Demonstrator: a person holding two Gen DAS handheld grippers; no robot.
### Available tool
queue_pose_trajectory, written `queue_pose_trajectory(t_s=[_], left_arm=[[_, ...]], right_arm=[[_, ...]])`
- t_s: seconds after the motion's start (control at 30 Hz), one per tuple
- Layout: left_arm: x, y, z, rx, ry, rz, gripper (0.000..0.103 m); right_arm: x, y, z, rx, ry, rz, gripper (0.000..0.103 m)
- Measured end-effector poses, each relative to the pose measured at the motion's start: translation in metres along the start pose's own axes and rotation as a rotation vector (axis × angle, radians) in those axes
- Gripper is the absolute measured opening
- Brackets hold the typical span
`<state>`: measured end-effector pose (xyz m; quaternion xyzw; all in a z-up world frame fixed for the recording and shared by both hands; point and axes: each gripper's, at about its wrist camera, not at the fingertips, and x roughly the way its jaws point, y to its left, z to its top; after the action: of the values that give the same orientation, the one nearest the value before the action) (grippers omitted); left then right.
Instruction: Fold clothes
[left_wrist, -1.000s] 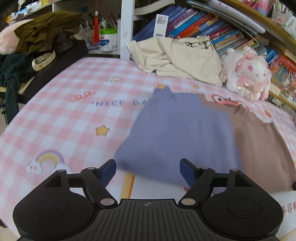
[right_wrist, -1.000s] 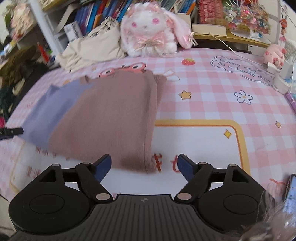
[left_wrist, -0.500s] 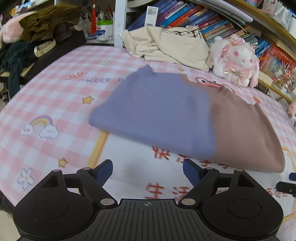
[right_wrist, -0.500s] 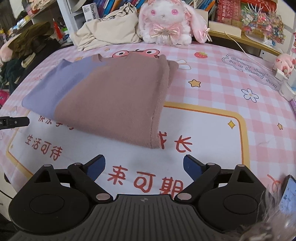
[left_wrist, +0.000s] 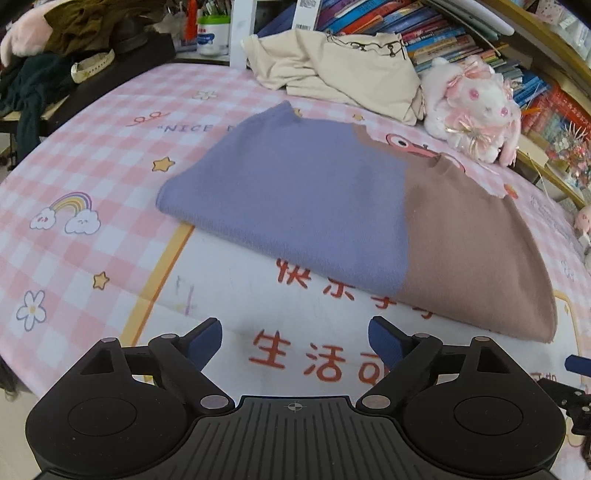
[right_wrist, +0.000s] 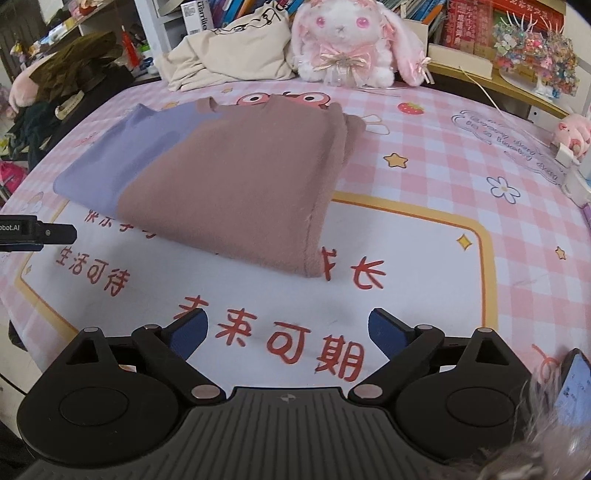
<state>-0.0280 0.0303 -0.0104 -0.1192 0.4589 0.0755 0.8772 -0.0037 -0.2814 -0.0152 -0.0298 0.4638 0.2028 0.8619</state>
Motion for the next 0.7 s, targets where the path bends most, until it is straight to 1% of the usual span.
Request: queue_pose_trajectory(t_s=[0.13, 0.23, 0.37, 0.53, 0.7], left_arm=[[-0.002, -0.004, -0.001, 0.055, 0.006, 0.007, 0.090], [-0.004, -0.004, 0.000, 0.069, 0.005, 0.000, 0.090], [-0.004, 0.004, 0.003, 0.050, 0.002, -0.039, 0.090], [0.003, 0.021, 0.010, -0.011, 0.016, -0.118, 0.091], [0.009, 0.037, 0.019, -0.006, 0.017, -0.138, 0.091]], right_arm=[[0.002, 0.004, -0.003, 0.018, -0.001, -0.002, 0.095], [0.002, 0.008, -0.006, 0.030, -0.001, -0.008, 0.095], [0.001, 0.018, -0.011, 0.035, 0.005, -0.029, 0.096], [-0.003, 0.032, -0.014, 0.057, -0.003, -0.076, 0.097], [-0.007, 0.052, -0.017, 0.073, -0.012, -0.128, 0.098]])
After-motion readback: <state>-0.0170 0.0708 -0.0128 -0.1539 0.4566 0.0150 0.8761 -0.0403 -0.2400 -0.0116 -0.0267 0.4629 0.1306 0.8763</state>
